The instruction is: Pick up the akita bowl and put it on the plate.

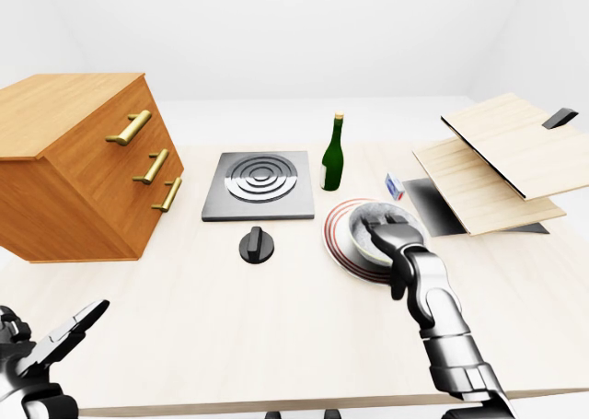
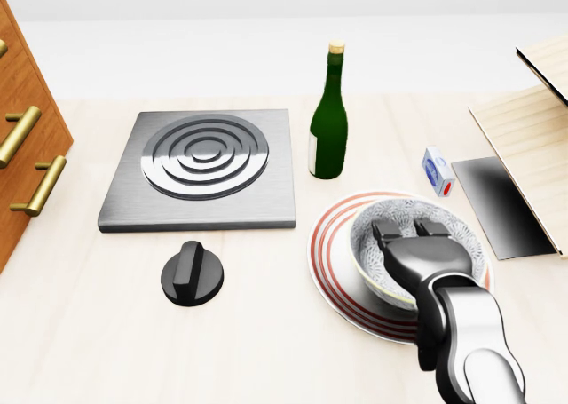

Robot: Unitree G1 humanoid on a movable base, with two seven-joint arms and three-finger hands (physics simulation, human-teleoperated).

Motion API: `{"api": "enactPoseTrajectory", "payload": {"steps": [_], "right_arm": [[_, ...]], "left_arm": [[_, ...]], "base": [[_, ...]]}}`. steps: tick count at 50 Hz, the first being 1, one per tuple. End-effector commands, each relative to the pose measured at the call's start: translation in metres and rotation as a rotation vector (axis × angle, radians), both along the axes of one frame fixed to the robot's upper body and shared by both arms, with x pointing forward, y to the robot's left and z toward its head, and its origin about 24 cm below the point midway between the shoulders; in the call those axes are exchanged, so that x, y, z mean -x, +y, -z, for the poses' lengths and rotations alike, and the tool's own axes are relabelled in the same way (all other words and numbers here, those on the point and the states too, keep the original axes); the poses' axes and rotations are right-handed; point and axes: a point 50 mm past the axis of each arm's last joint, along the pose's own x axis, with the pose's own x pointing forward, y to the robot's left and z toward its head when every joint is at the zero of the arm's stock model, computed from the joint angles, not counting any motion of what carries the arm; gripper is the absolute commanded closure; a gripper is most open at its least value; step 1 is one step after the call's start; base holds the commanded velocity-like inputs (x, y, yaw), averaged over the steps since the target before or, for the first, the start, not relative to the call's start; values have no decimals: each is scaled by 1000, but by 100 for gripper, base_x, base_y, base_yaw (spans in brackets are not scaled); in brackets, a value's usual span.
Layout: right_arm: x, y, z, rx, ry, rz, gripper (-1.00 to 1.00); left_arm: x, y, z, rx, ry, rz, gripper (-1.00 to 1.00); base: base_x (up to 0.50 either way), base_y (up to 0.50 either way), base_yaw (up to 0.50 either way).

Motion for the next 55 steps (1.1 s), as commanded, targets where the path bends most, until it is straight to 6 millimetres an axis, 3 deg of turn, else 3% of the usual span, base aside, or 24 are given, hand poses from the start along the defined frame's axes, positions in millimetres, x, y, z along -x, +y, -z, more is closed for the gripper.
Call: {"api": "enactPoseTrajectory", "payload": {"steps": [1,6,23,36,42,45,55], "right_arm": [[3,0,1,-11,13,-3,-100],[-2,2,-4,-25,-5,-5,-100],[-3,4,-14,-8,0,-15,-100],[16,9,-30,34,-103,-12,-100],[43,22,-66,31,-296,-28,-100],[64,30,-99,25,-466,-37,-100],[90,39,-137,-1,-671,-19,-100]], "left_arm": [[2,-1,-5,-13,-14,-4,-100],[4,-2,-10,-31,-31,-8,-100],[-1,0,-2,-5,-5,-1,-100],[-3,2,8,22,26,8,-100],[-2,1,6,17,20,5,-100],[0,0,1,3,4,0,-100],[3,-2,-8,-23,-25,-8,-100]], "base": [[0,0,0],[0,0,0],[0,0,0],[0,0,0],[0,0,0],[0,0,0],[0,0,0]]}}
